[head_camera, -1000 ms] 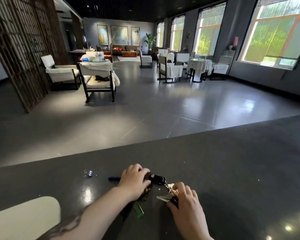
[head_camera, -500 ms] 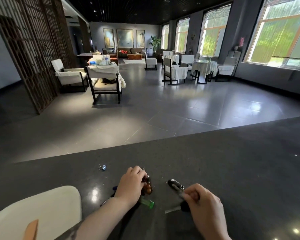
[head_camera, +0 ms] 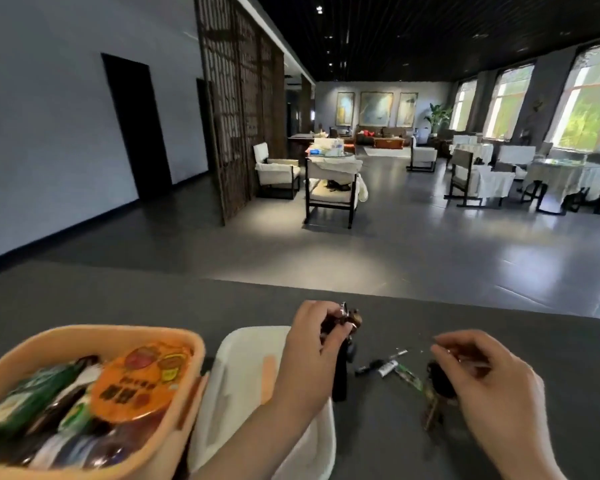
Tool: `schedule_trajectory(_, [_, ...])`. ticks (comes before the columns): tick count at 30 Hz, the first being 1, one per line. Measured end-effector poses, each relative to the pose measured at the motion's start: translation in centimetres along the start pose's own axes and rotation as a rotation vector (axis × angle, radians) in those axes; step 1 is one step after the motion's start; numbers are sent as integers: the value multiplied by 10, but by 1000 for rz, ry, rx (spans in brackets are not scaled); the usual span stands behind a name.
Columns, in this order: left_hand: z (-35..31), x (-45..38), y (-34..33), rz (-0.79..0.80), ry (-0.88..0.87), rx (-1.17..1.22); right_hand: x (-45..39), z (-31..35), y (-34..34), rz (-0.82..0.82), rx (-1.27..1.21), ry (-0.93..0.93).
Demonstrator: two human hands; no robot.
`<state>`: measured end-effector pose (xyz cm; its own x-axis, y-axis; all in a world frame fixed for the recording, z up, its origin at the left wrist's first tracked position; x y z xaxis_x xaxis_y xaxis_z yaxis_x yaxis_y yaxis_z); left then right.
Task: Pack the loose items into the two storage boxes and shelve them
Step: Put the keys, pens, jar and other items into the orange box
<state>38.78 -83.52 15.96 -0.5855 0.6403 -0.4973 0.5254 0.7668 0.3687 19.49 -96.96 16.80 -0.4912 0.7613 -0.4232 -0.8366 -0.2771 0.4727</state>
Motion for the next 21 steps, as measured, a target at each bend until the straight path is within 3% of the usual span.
schedule_trajectory(6, [-16,87,166,-209,55,-181,46,131,-111,255,-247,192])
schedule_trajectory(14, [-15,242,384,-586,286,-437,158,301,-286,685,-471,421])
schedule_trajectory(21, [-51,375,527,-894,444,-669,267,436,-376,934,-642,610])
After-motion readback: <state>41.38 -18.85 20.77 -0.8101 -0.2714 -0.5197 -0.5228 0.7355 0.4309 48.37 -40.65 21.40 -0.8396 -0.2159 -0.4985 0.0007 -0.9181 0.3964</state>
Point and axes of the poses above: each hand's wrist, its own x-axis away from the middle knuckle, its own y-axis out of the back of the hand, z = x × y, the point moved 9 cm from there along -x, towards the middle knuckle, and after that the axes turned 7 degrees about z, right-handed, at the moved point
